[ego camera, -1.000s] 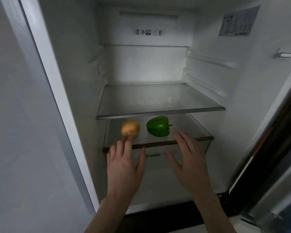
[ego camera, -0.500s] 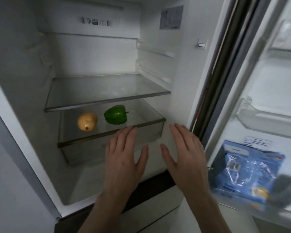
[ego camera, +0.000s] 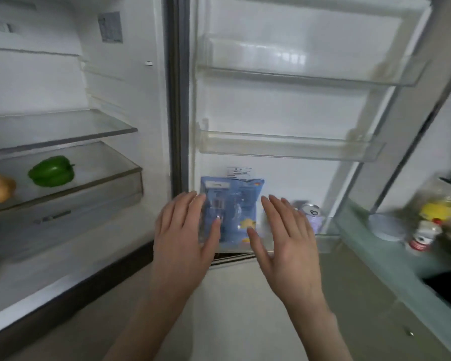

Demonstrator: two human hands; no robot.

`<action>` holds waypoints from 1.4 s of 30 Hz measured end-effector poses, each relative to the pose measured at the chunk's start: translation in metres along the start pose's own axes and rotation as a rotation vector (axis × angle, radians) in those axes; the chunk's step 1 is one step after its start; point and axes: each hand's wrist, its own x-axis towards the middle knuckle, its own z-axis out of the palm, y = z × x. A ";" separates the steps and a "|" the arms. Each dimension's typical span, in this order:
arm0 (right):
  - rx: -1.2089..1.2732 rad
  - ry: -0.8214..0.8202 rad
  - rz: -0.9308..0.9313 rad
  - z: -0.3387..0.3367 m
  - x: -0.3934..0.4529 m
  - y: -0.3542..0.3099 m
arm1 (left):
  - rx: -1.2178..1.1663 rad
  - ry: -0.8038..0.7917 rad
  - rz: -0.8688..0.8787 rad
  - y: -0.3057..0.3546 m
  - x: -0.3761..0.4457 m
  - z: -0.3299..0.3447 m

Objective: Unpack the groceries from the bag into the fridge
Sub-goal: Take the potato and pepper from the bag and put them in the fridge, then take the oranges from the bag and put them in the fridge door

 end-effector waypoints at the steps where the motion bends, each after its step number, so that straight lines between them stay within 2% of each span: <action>1: -0.037 0.008 0.017 -0.018 -0.010 0.015 | -0.027 -0.006 0.019 0.018 -0.006 0.005; 11: -0.304 0.033 0.259 -0.189 -0.134 0.128 | -0.232 -0.110 0.219 0.212 -0.095 0.043; 22: -0.514 0.114 0.541 -0.334 -0.253 0.215 | -0.454 -0.249 0.479 0.396 -0.177 0.082; 32: -0.740 0.259 0.806 -0.426 -0.323 0.308 | -0.739 -0.411 0.747 0.564 -0.225 0.157; 42: -0.937 0.344 0.988 -0.493 -0.355 0.392 | -0.989 -0.503 0.916 0.710 -0.237 0.233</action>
